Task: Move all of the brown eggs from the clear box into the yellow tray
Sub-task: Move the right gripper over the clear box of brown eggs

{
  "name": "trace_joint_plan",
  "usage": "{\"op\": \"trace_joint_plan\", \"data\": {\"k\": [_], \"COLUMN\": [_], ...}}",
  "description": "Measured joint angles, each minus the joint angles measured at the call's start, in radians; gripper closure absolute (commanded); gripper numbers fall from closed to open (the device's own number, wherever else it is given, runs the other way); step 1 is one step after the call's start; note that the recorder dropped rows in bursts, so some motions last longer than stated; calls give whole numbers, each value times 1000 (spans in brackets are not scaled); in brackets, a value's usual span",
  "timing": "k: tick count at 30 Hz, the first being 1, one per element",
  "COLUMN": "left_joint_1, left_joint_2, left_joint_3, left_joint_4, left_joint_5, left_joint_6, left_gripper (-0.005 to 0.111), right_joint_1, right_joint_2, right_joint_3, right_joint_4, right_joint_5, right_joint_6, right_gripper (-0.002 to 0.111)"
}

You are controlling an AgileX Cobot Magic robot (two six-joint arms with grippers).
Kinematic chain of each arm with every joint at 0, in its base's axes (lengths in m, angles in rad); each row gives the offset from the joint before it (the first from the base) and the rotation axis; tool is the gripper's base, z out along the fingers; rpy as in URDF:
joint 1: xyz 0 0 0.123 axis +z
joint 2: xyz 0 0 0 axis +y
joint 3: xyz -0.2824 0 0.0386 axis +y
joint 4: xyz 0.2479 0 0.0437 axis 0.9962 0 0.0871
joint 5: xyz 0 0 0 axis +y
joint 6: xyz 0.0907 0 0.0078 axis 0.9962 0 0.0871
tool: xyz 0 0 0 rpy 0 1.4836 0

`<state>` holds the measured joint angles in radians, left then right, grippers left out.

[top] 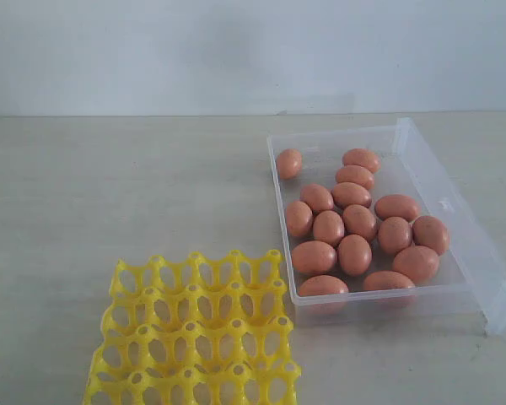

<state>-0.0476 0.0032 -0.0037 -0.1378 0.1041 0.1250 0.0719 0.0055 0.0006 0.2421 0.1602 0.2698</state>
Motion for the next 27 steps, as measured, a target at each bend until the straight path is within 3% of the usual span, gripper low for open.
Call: {"op": "trace_joint_plan", "data": {"k": [6, 8, 9, 10, 11, 14, 18, 20, 23, 27], "left_joint_1": [0, 0, 0, 0, 0, 0, 0, 0, 0, 0], "left_joint_2": [0, 0, 0, 0, 0, 0, 0, 0, 0, 0], "left_joint_3": [0, 0, 0, 0, 0, 0, 0, 0, 0, 0], "left_joint_4": [0, 0, 0, 0, 0, 0, 0, 0, 0, 0], "left_joint_5": [0, 0, 0, 0, 0, 0, 0, 0, 0, 0], "left_joint_6": [0, 0, 0, 0, 0, 0, 0, 0, 0, 0], "left_gripper": [103, 103, 103, 103, 103, 103, 103, 103, 103, 103], "right_joint_1": [0, 0, 0, 0, 0, 0, -1, -1, -1, -1], "right_joint_2": [0, -2, 9, 29, 133, 524, 1183, 1430, 1601, 1741], "right_joint_3": [1, -5, -69, -113, -246, -565, -1076, -1304, -1492, -1588], "right_joint_4": [189, 202, 241, 259, 282, 286, 154, 82, 63, -7], "right_joint_5": [-149, -436, -580, -607, -600, -301, 567, 881, 1011, 1034], "right_joint_6": [74, 90, 26, -26, -205, -553, -760, -781, -785, -835], "right_gripper": [109, 109, 109, 109, 109, 109, 109, 109, 106, 83]}}
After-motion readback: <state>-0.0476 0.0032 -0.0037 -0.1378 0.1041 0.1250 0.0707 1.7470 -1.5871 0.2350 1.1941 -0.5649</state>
